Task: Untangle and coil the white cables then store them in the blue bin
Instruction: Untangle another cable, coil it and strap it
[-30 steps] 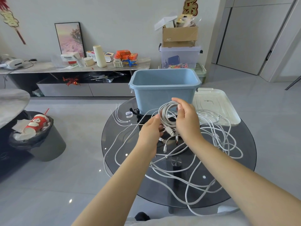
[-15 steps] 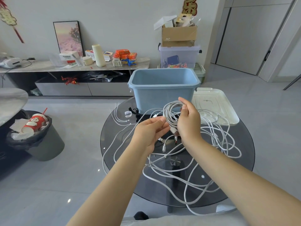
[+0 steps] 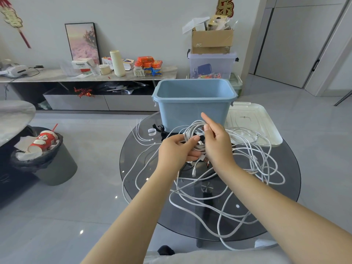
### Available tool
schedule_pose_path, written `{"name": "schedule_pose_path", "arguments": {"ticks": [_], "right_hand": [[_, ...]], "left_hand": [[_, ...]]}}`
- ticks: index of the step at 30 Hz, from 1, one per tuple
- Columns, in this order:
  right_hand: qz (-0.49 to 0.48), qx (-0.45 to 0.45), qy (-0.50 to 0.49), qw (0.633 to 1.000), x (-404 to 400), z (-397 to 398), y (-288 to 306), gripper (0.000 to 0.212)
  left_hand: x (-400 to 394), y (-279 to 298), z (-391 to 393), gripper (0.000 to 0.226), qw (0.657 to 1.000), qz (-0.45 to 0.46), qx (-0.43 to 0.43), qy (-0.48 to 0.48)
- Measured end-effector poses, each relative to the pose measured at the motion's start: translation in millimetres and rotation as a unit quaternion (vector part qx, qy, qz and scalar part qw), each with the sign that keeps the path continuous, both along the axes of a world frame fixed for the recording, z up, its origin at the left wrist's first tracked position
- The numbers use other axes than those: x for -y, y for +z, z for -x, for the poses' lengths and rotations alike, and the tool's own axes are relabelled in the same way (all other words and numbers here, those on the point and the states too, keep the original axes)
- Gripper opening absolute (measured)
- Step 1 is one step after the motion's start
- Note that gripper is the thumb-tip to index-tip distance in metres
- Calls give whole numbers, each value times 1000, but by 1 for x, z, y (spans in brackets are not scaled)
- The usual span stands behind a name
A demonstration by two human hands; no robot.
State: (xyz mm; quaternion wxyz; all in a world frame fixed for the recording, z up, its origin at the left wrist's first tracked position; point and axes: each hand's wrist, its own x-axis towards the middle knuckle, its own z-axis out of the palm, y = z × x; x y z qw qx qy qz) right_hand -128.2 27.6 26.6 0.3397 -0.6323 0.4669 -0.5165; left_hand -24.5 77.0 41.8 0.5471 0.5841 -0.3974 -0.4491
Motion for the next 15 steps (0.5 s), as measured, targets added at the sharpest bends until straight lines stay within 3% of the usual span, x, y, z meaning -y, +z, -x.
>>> {"name": "schedule_pose_path", "arguments": {"ticks": [2,4,8,11,15], "right_hand": [[-18,16,26,999,1,1,1,39],[-80,101,46,991,3,0,3,41],[-192,210,95,954,4,-4,9,22],[-194,136,73,969,2,-7,9,23],[-43,-31,-10,999,1,-8,2,22]], "left_hand": [[1,-3,-2,13,1000,4,24,14],[1,-4,-3,15,999,8,13,34],[-1,-7,4,19,996,21,-38,72],[-4,-5,12,20,992,32,-86,81],[-3,-4,20,18,982,31,-168,85]]}}
